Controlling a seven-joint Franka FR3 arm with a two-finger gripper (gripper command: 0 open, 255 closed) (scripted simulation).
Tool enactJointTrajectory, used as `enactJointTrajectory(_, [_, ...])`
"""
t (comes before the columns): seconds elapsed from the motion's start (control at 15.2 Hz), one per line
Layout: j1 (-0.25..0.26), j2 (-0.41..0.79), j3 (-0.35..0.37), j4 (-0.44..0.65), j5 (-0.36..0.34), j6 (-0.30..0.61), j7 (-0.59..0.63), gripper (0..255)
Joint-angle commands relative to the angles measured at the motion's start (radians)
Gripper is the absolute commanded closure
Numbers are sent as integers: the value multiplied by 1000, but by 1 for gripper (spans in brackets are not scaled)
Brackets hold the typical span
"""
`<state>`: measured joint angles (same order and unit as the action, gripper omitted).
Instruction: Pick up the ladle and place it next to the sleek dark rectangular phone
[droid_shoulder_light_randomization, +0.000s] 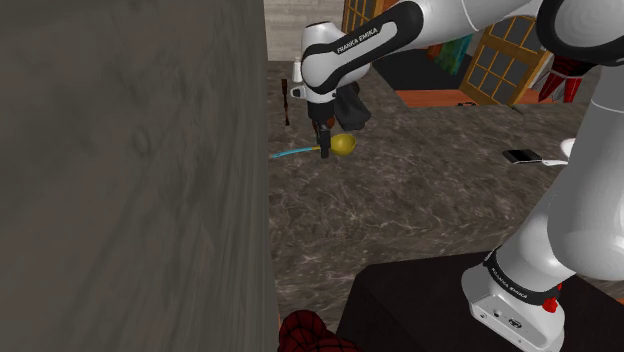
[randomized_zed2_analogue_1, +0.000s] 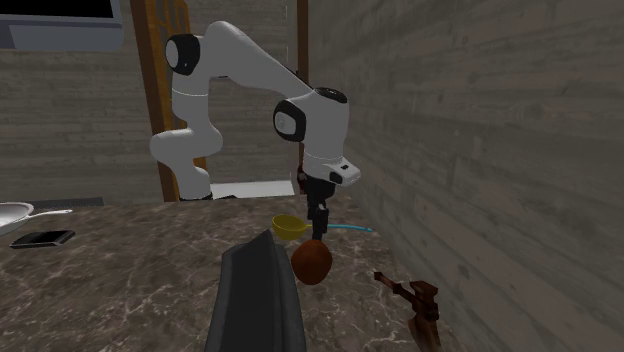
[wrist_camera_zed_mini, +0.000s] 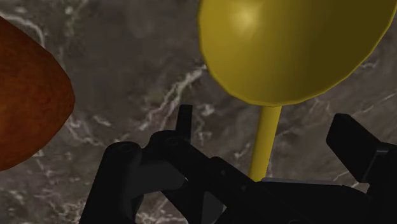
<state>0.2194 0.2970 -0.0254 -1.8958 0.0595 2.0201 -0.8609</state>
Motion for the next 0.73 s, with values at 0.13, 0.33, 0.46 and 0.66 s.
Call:
enactJointTrajectory(0.13, [0,2,0,-3,0,6,0,0])
enactJointTrajectory(0.33, [0,2,0,-3,0,5,0,0])
enactJointTrajectory(0.46, [0,2,0,-3,0,5,0,255])
enactJointTrajectory(0.66, [0,1,0,-3,0,5,0,255])
